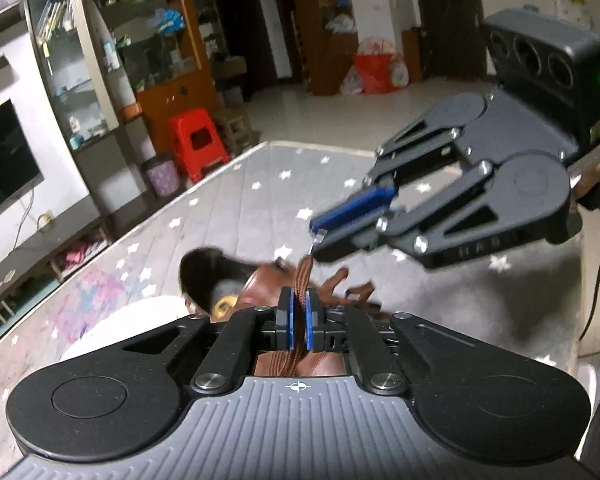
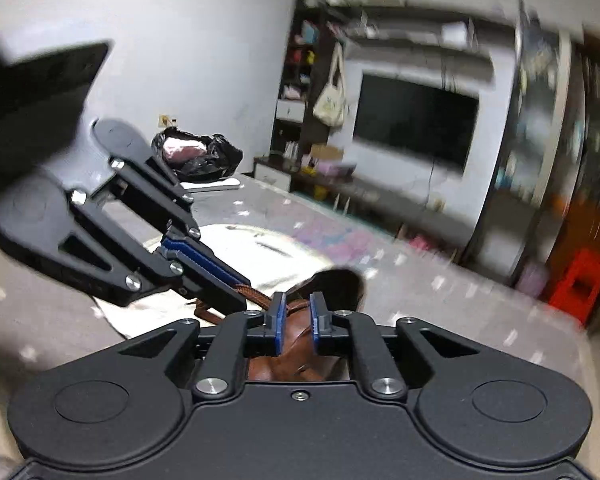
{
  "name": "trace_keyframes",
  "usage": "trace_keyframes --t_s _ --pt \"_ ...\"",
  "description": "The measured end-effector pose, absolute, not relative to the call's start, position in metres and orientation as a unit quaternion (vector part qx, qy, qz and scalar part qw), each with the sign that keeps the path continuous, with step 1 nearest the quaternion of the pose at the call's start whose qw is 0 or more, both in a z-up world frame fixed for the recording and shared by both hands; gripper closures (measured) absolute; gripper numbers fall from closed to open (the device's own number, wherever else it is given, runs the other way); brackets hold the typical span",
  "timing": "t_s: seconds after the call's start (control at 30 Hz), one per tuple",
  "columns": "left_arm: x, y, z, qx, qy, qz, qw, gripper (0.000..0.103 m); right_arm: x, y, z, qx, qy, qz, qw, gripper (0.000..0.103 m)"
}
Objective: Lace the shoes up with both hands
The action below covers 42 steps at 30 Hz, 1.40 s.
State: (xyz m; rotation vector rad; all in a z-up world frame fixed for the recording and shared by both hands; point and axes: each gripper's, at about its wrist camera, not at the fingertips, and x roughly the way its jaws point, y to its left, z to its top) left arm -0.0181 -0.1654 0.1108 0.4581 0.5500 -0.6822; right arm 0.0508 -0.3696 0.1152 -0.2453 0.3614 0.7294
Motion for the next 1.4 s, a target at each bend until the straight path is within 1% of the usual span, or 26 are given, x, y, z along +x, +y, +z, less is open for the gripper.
trace_keyframes --t_s 0.03,0.1,0.4,0.57,0.63,0.7,1.07,1.4 --pt "-0.018 -0.163 0.11 0.222 0.267 -0.325 0.88 0.097 0.051 -0.369 0.114 -0.12 0.176 0.353 0.911 0.081" --pt "-0.019 -0.161 0.109 0.224 0.269 -0.321 0.88 0.097 0.052 -0.368 0.113 -0.123 0.178 0.351 0.911 0.077" --pt "-0.019 -0.169 0.114 0.245 0.264 -0.309 0.88 0.097 0.059 -0.357 0.1 -0.134 0.19 0.337 0.912 0.077" --pt "-0.017 -0.171 0.114 0.251 0.264 -0.306 0.88 0.097 0.066 -0.347 0.09 -0.114 0.203 0.313 0.921 0.076" --pt "-0.014 -0.173 0.112 0.251 0.263 -0.309 0.879 0.097 0.068 -0.346 0.087 -0.105 0.207 0.306 0.923 0.072" --pt "-0.011 -0.176 0.111 0.252 0.262 -0.312 0.878 0.097 0.068 -0.347 0.082 -0.1 0.211 0.302 0.925 0.07" --pt "0.009 -0.18 0.096 0.26 0.271 -0.329 0.866 0.097 0.065 -0.349 0.082 -0.145 0.21 0.277 0.926 0.071" --pt "0.012 -0.179 0.085 0.278 0.274 -0.347 0.853 0.097 0.071 -0.368 0.081 -0.106 0.226 0.274 0.929 0.071"
